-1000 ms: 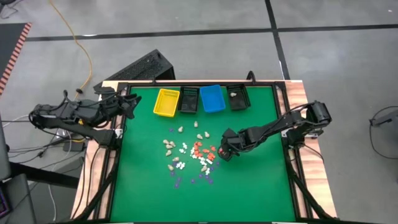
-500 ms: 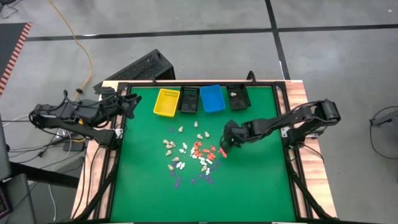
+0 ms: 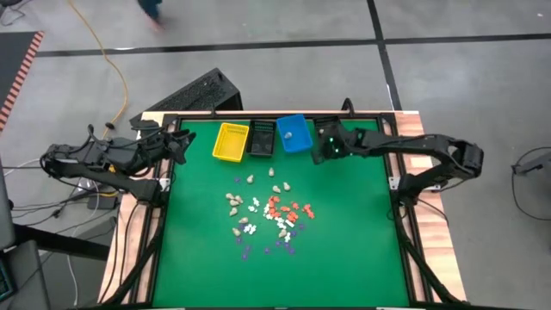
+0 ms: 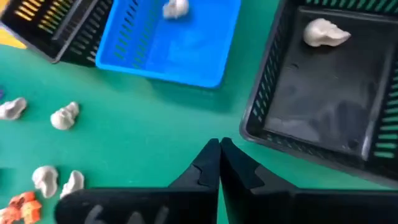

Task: Sort Halloween decoration
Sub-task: Put the white skull toy into the right black basket

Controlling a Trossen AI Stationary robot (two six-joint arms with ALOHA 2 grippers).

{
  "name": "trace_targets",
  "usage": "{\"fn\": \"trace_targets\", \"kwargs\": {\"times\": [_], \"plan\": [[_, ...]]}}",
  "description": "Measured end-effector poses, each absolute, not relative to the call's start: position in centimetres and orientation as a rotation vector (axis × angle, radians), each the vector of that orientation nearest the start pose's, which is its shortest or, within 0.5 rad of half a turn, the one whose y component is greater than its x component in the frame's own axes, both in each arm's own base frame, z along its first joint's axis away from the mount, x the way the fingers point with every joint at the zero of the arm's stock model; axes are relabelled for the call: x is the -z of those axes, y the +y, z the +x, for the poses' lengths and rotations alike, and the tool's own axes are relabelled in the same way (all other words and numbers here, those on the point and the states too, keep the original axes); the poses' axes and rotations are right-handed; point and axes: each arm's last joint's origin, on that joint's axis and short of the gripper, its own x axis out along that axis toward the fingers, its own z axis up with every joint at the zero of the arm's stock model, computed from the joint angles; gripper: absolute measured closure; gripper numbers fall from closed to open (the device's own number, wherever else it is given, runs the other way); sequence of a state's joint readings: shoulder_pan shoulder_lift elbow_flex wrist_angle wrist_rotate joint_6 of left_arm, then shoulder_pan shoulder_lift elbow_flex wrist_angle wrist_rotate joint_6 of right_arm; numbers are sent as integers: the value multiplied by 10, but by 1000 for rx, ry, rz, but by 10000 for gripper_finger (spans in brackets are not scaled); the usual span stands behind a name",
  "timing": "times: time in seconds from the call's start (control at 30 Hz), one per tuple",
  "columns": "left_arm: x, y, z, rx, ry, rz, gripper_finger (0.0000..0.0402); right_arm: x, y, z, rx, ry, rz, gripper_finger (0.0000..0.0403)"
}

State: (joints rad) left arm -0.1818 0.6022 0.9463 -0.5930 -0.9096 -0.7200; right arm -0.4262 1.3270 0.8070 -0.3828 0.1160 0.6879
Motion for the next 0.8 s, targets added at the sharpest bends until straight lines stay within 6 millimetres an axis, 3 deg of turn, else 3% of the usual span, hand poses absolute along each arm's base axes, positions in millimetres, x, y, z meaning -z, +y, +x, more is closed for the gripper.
{"fn": "trace_targets", "kwargs": {"times": [0.2, 0.3, 0.43, 0.57, 0.8], "plan": [[-371, 5, 98, -769, -54, -552, 225, -226, -119, 244, 606, 584, 638, 321], [-371, 5, 98, -776, -57, -551, 225, -237, -123, 256, 530, 517, 500, 312], [-371, 5, 98, -775, -59, -556, 225, -253, -143, 277, 518, 511, 390, 297], [-370, 5, 100, -778, -62, -577, 225, -263, -172, 302, 545, 591, 349, 281], [-368, 4, 107, -770, -39, -577, 225, -254, -216, 336, 615, 793, 429, 245]]}}
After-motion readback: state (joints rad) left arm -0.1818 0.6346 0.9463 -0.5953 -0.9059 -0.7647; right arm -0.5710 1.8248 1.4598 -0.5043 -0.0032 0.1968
